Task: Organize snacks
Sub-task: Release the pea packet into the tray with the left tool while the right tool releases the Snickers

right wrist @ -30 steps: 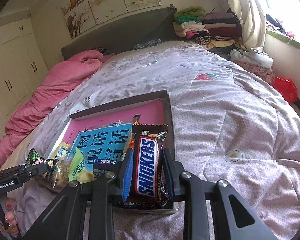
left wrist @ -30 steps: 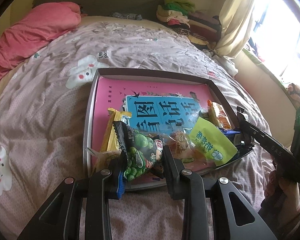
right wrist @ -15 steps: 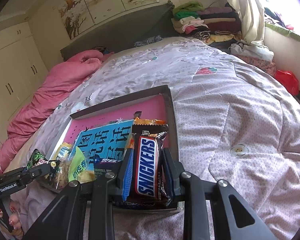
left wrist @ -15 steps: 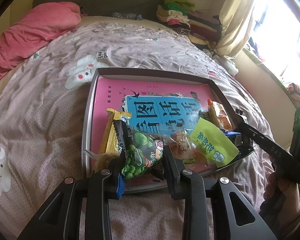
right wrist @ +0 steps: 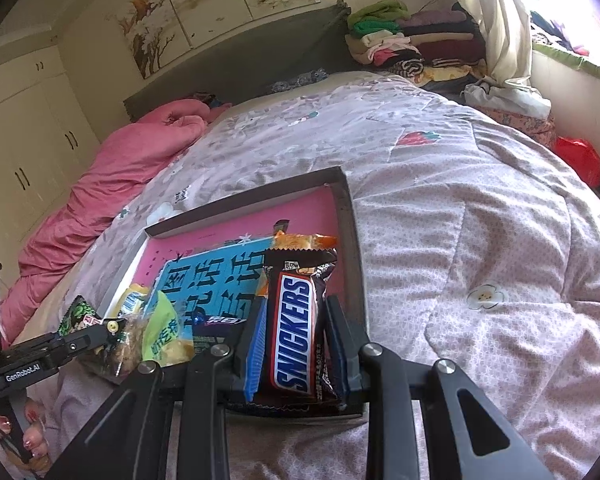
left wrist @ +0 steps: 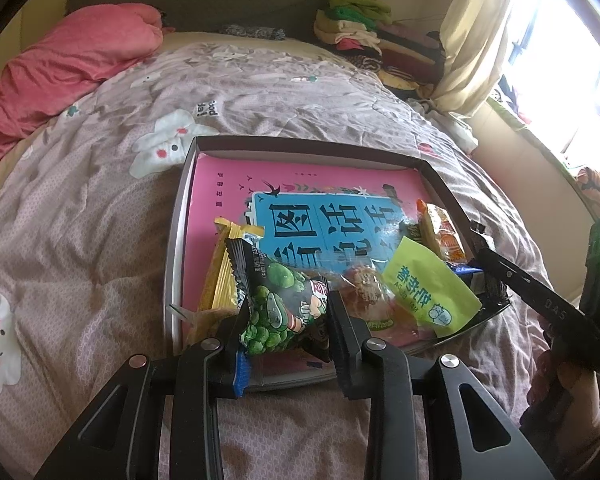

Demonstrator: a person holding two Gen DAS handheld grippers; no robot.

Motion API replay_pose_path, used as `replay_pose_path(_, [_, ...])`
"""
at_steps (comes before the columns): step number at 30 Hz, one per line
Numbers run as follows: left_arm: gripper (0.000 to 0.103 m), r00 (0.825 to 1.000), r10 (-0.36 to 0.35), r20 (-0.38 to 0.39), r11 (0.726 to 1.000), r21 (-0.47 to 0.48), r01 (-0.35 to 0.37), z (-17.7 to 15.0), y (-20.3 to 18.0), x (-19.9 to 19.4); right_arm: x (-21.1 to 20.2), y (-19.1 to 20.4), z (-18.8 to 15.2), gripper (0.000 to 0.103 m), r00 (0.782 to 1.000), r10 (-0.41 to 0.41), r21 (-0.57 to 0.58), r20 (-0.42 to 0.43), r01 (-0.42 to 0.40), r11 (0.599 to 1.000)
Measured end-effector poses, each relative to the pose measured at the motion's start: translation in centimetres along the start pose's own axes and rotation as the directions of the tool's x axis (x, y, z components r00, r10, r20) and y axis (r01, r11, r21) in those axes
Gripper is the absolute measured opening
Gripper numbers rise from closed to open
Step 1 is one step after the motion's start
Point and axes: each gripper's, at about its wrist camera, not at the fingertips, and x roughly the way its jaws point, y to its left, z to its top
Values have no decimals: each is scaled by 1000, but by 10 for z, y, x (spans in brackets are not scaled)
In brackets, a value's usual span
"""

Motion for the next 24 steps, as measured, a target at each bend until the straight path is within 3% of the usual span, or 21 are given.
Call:
replay_pose_path(6, [34, 1000, 1, -1, 1000, 2, -1, 0, 0, 0, 0, 5, 0, 29, 999, 46, -6, 2, -46, 999])
replay_pose_path(18, [34, 1000, 0, -1, 1000, 2, 0, 0, 0, 0, 3, 17, 5, 30, 998, 44, -57, 34, -42, 997])
replay_pose_path(24, [34, 1000, -1, -1, 1000, 0, 1, 0, 0, 0, 10, 13, 4, 30, 999, -29, -55, 21, 31, 998])
